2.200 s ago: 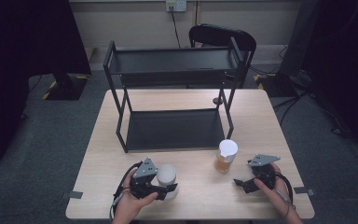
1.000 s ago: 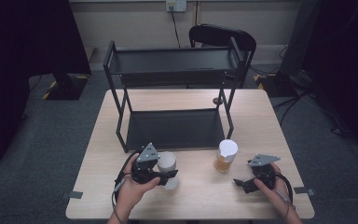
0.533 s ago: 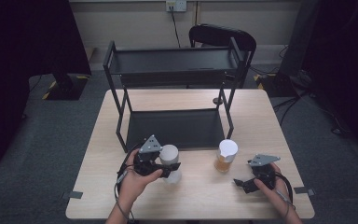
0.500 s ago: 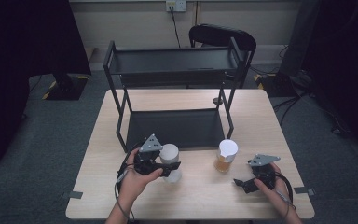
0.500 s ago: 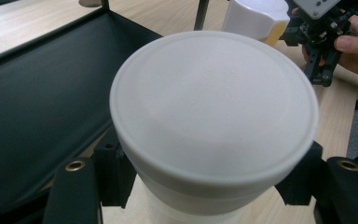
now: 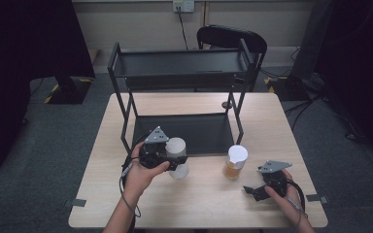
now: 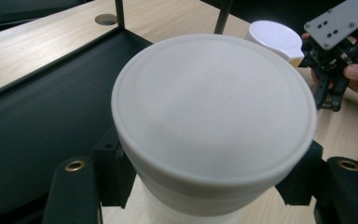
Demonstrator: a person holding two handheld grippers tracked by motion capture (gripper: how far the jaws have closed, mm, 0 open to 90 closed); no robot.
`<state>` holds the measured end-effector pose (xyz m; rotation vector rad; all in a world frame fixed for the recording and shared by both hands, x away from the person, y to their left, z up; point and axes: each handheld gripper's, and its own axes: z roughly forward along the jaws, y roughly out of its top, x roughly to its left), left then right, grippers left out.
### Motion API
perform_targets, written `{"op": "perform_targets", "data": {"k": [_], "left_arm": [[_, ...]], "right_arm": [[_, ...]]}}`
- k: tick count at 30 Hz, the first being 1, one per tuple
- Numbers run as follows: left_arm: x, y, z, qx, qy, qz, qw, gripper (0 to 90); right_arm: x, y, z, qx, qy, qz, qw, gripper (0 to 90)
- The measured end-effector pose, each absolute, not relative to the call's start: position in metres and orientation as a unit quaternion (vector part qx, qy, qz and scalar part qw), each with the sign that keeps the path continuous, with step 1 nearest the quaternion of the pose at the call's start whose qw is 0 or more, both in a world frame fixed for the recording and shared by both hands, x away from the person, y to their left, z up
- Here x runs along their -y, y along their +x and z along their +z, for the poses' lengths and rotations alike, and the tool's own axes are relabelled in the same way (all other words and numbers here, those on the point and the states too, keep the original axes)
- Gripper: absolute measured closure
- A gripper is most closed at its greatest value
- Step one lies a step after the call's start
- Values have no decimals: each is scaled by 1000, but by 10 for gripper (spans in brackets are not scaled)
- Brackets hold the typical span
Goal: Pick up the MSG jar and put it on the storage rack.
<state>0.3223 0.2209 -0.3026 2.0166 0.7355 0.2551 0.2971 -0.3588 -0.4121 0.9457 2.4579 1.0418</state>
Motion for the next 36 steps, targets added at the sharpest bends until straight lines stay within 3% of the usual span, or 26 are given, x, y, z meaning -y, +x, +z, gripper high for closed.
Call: {"op": "perform_targets", "data": {"k": [36], "left_arm": [[-221,355,-229,-317,814,118,473,347]], "right_arm": [[359,297,-412,-857,330,363,154,0]]}}
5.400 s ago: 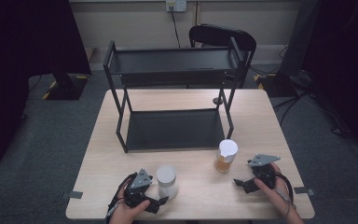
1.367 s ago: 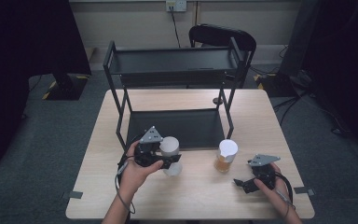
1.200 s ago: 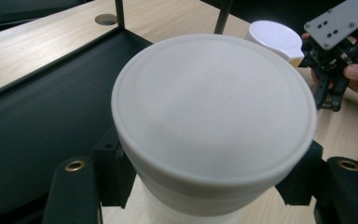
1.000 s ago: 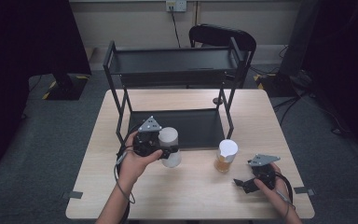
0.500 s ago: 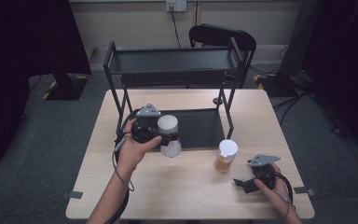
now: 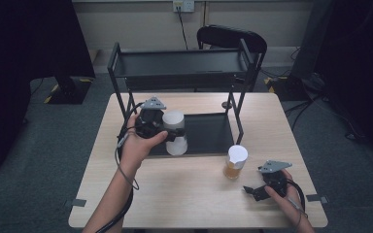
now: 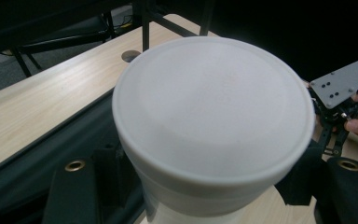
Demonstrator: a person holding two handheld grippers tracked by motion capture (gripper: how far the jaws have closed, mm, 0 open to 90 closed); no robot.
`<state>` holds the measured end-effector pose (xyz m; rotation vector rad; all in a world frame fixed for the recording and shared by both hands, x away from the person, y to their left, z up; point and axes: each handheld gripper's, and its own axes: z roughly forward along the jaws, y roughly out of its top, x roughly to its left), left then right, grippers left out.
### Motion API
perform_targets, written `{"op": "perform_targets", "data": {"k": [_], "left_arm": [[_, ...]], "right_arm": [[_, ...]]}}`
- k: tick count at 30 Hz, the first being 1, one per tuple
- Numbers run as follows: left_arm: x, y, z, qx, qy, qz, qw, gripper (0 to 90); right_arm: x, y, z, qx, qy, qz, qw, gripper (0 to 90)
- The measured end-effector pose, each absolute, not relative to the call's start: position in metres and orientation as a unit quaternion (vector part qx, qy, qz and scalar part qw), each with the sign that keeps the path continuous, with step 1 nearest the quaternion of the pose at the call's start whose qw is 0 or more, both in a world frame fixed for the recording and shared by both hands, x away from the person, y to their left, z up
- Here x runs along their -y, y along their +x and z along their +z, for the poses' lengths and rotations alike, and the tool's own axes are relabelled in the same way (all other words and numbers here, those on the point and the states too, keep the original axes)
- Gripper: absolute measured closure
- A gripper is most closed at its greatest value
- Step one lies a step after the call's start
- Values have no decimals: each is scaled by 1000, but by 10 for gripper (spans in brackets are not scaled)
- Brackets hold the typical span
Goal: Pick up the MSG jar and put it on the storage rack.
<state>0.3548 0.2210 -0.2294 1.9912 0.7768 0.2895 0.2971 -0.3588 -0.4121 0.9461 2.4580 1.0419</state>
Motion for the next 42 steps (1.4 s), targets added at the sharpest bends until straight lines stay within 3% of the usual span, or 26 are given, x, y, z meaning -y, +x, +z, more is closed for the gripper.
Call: {"op": "perform_targets", "data": {"k": [42], "left_arm": [[-225,368,-141,-341,803,166,458,346]], "right_arm": [[359,297,-412,-857,330,363,154,0]]}}
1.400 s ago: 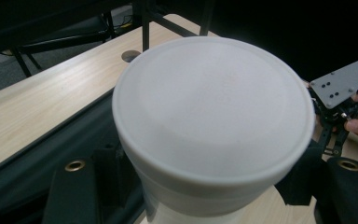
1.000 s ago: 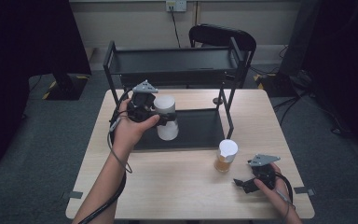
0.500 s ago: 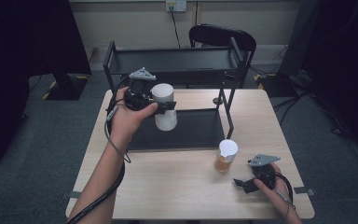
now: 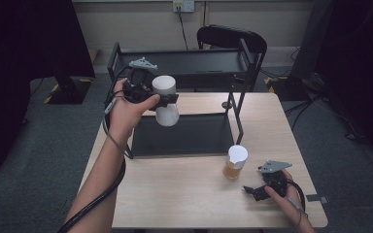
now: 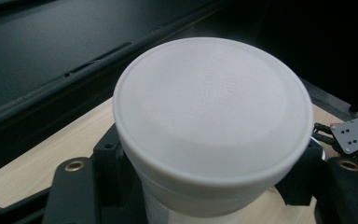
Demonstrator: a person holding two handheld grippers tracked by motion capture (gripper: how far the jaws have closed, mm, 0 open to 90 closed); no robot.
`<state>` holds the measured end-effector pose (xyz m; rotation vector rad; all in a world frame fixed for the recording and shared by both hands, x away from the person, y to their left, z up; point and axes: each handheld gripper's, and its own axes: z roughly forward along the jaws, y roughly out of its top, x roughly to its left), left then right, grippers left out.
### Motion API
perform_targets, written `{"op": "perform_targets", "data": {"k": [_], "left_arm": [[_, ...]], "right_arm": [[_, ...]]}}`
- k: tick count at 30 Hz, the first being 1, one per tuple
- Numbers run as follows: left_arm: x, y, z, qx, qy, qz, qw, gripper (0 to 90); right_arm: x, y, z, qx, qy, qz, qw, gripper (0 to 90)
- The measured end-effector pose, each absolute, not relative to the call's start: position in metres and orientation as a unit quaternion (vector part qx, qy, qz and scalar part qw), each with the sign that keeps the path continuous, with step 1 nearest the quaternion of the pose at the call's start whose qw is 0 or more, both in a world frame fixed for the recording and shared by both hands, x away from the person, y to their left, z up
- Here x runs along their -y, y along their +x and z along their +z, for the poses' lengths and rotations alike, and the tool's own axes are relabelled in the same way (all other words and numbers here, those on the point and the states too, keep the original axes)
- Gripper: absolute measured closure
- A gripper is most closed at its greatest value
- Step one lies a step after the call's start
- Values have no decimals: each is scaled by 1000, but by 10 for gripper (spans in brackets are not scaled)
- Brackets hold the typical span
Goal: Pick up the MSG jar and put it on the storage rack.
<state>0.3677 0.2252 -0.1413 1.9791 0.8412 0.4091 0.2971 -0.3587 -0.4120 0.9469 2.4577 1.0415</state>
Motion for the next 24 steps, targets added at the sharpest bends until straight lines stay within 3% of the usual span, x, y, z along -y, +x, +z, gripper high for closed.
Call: {"op": "perform_targets", "data": {"k": [24], "left_arm": [[-226,371,-95,-350,797,182,457,346]], "right_arm": [[359,297,-412,-857,330,363,154,0]]}}
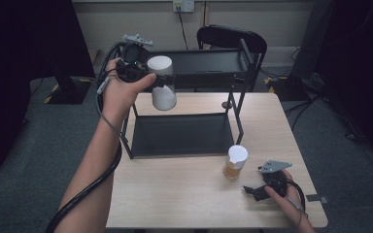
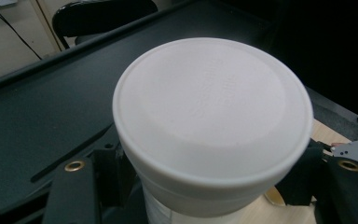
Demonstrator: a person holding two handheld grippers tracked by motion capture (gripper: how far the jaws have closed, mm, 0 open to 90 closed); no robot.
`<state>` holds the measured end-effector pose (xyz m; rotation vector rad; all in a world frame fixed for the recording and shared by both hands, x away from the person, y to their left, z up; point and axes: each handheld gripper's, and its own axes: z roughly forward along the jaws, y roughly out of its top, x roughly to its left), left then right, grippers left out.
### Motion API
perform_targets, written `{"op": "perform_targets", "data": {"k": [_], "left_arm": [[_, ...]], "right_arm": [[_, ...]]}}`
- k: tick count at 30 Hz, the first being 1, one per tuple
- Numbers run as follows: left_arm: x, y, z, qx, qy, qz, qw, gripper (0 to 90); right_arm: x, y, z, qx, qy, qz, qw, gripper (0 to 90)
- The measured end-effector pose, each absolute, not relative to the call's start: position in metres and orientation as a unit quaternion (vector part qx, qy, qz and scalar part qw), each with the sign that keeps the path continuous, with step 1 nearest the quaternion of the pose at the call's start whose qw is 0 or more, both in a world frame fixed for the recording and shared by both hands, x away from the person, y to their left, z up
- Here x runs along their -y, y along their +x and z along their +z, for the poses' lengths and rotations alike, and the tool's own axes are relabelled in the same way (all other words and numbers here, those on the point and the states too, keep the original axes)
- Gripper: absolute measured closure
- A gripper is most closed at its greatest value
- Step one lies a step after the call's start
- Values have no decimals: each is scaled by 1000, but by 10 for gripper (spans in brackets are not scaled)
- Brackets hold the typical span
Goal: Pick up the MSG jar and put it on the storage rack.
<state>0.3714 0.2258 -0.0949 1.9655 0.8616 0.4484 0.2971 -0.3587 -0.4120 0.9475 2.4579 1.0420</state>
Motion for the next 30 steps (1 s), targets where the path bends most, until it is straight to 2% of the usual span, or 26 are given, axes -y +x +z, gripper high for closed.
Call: {"op": "perform_targets", "data": {"k": [30], "left_arm": [[-231,377,-38,-350,792,200,457,345]], "right_arm": [[359,297,-412,-857,330,364,154,0]]}}
